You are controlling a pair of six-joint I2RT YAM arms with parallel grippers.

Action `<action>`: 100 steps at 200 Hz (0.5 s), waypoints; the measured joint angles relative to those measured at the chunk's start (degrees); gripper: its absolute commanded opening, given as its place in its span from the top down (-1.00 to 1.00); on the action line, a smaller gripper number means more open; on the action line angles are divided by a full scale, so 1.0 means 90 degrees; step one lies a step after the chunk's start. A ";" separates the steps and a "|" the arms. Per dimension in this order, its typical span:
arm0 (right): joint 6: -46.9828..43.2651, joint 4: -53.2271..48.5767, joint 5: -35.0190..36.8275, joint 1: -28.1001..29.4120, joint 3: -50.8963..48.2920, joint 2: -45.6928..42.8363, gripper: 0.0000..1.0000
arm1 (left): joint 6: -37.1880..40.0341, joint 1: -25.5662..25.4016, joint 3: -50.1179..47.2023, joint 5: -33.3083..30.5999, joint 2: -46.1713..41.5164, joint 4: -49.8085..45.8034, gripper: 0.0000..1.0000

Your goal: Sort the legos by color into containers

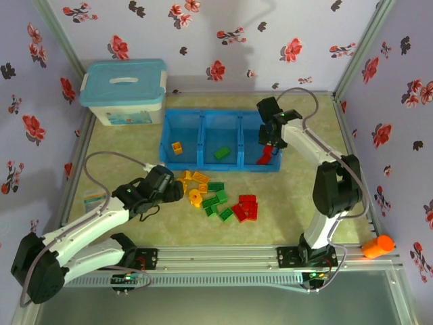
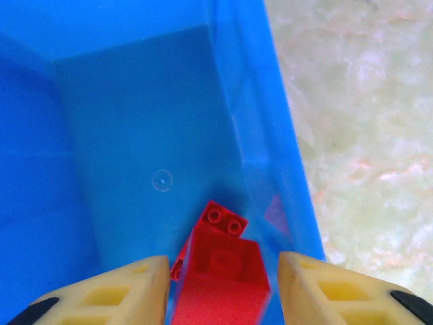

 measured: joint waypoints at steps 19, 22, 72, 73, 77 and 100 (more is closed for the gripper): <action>-0.0032 -0.0058 -0.0090 0.0002 0.0204 0.0112 -0.42 | 0.0000 0.0002 0.0041 0.0022 0.0134 0.0024 -0.63; -0.0046 -0.0070 -0.0100 0.0002 0.0231 0.0112 -0.42 | 0.0000 0.0002 0.0051 0.0032 0.0160 0.0034 -0.63; -0.0022 -0.0107 -0.0090 0.0308 0.0160 -0.0420 -0.44 | -0.0017 0.0080 0.0243 0.0158 0.0702 0.0279 -0.61; -0.0022 -0.0107 -0.0090 0.0318 0.0153 -0.0437 -0.44 | -0.0017 0.0085 0.0250 0.0163 0.0721 0.0287 -0.61; -0.0015 -0.0114 -0.0090 0.0369 0.0102 -0.0517 -0.44 | -0.0019 0.0097 0.0270 0.0165 0.0782 0.0316 -0.60; 0.0046 -0.0010 -0.0066 0.0763 -0.0367 -0.1105 -0.44 | -0.0034 0.0250 0.0386 0.0328 0.1241 0.0505 -0.56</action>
